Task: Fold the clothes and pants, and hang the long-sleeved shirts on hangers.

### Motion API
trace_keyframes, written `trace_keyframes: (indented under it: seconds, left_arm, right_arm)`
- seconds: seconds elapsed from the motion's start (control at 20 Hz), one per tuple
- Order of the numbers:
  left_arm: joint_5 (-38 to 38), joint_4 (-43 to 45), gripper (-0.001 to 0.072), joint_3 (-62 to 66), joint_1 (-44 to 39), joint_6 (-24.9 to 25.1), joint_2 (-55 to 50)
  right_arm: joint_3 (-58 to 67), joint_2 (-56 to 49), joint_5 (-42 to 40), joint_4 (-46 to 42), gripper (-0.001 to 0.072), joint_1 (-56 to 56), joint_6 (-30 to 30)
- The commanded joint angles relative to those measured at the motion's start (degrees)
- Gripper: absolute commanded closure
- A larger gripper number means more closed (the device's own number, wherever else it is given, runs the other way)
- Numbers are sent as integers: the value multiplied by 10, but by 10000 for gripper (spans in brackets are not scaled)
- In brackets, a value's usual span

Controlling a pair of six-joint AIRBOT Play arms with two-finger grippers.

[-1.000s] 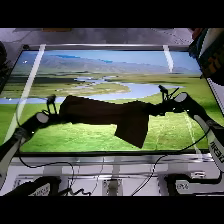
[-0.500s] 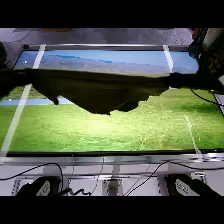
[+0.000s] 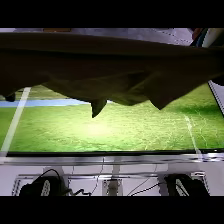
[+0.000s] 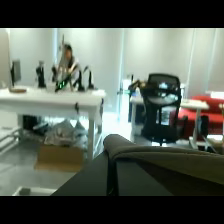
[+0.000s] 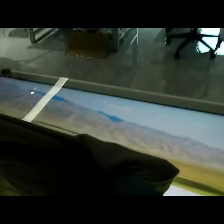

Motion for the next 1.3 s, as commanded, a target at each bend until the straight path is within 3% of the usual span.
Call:
trace_keyframes:
  seconds: [0.0,0.2,0.3,0.4,0.55,0.75,1.0,1.1,1.15,1.2,1.25]
  left_arm:
    - [-125,4,690,0,1,0,64]
    - [-394,4,691,-10,1,-49,47]
    - [-454,-3,692,-40,0,-86,-5]
    - [-472,-14,691,-84,0,-85,-85]
    - [-455,-17,690,-124,-4,-45,-252]
    - [-341,-78,690,-123,-3,-2,-456]
    - [-197,-233,690,-107,-3,81,-531]
    - [-120,-274,688,-107,-3,84,-530]
    - [-96,-276,627,-107,-3,84,-530]
    - [-86,-272,352,-107,-3,85,-530]
    - [-84,-268,15,-107,-2,85,-530]
  right_arm:
    - [4,88,26,-42,699,0,28]
    - [3,74,87,-177,699,0,113]
    - [-1,7,120,-192,699,0,123]
    - [-9,-91,145,-162,698,0,123]
    - [-18,-271,139,-94,698,1,120]
    - [-18,-481,49,-40,698,1,121]
    - [-18,-584,-70,18,698,1,121]
    - [-18,-583,-127,19,698,1,121]
    - [-18,-583,-143,19,688,0,121]
    - [-18,-583,-150,17,564,0,121]
    - [-18,-583,-150,11,387,0,121]
